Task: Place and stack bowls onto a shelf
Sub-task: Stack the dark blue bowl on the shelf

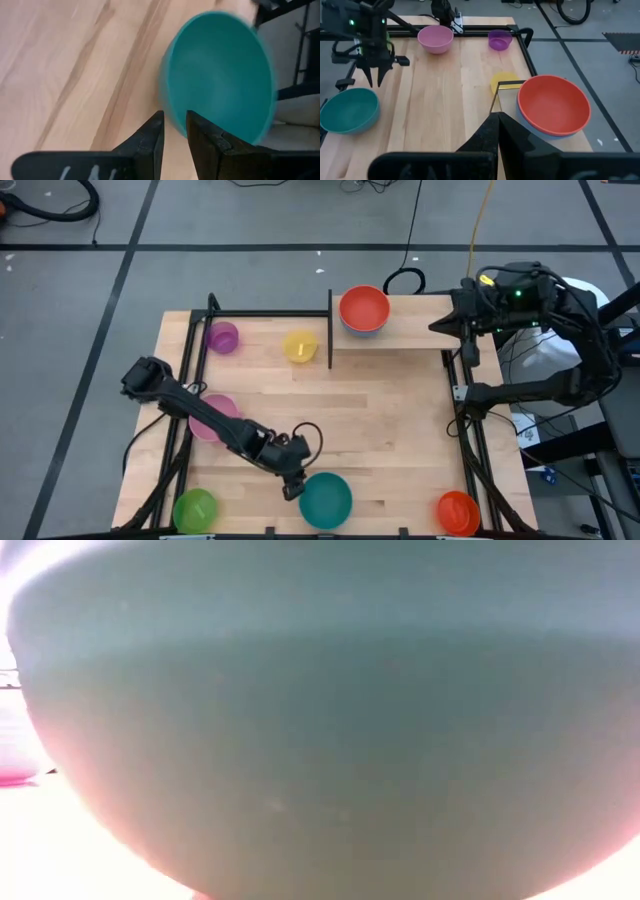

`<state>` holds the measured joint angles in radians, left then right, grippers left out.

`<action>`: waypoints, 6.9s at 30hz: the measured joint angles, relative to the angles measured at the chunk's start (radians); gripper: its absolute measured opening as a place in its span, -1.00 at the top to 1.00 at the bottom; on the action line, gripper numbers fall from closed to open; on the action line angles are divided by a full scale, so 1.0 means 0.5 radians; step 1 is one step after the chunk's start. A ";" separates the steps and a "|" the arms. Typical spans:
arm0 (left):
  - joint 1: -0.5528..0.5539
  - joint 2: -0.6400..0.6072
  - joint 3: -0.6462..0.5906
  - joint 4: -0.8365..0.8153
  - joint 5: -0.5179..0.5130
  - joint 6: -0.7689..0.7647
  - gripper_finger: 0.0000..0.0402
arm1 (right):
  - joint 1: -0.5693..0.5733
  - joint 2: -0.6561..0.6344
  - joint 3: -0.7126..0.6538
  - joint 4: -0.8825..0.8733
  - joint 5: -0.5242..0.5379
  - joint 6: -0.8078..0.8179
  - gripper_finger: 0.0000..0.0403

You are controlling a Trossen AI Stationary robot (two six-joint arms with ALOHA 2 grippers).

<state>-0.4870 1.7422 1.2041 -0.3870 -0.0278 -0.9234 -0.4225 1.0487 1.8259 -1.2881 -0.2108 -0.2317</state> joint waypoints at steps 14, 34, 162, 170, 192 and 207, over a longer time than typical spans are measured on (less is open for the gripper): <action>-0.011 0.147 0.000 0.169 -0.001 -0.030 0.57 | -0.001 -0.002 0.000 0.000 0.000 0.005 1.00; -0.012 0.341 0.001 0.301 0.117 -0.240 0.57 | -0.001 -0.003 -0.002 0.000 0.000 -0.001 1.00; 2.120 0.182 1.777 -0.483 0.131 1.809 0.67 | -0.146 0.120 -1.032 1.857 0.531 -0.514 1.00; 2.141 0.010 1.777 -0.652 -0.015 1.821 0.67 | -0.301 0.210 -1.495 2.435 0.524 -0.579 1.00; 2.139 -0.034 1.777 -0.797 -0.039 1.737 0.67 | -0.497 0.309 -1.547 2.816 0.233 -0.677 1.00; 2.139 -0.034 1.776 -0.823 -0.039 1.678 0.67 | -0.658 0.708 -1.550 3.062 -0.015 -0.485 1.00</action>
<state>0.5823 1.7252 2.0922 -0.7987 -0.0475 -0.0845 -0.7517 1.4028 1.0508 0.2429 -0.2184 -0.4744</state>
